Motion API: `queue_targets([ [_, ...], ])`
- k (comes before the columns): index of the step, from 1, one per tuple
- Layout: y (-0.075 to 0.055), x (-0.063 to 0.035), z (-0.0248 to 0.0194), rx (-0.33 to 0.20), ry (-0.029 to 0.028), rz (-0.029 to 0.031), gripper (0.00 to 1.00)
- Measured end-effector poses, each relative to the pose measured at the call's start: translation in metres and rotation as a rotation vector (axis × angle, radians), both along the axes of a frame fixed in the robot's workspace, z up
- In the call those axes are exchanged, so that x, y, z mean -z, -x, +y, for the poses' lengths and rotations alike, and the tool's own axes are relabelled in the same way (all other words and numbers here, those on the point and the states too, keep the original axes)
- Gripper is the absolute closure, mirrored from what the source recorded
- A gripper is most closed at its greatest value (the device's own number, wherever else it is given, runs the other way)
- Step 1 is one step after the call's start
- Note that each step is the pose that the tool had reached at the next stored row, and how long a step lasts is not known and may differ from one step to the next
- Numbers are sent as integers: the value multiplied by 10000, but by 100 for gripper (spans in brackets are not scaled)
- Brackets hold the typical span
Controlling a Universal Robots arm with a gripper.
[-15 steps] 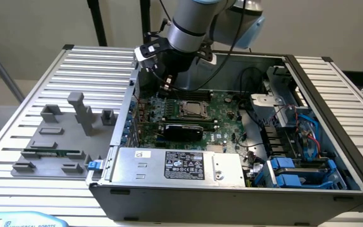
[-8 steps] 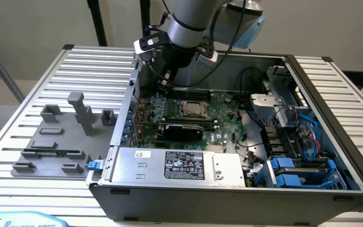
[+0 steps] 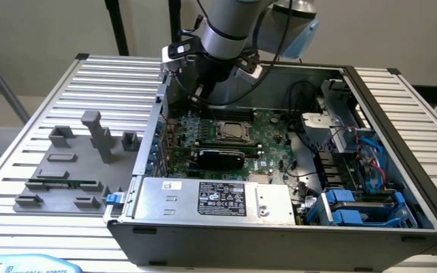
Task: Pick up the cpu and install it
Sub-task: 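Install the first cpu locking lever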
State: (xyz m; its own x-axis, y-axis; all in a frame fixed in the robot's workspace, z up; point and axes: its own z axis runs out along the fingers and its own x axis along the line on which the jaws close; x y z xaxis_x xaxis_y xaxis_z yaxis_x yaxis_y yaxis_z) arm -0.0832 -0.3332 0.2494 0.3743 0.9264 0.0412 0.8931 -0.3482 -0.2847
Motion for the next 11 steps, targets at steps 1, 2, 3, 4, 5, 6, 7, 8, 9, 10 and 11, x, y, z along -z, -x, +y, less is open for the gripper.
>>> queue_targets([
  [1,0,6,0,121,-72,-1,89],
  [2,0,11,0,237,-172,0,89],
  [3,0,14,0,329,-275,1,89],
  [4,0,18,0,420,-387,1,89],
  [5,0,21,0,514,-495,3,89],
  [6,0,25,0,601,-597,2,89],
  [7,0,30,0,687,-690,1,89],
  [8,0,34,0,773,-780,1,89],
  [9,0,39,0,856,-866,-1,89],
  [10,-1,44,0,935,-946,-2,89],
  [11,-4,49,0,1008,-1038,-4,89],
])
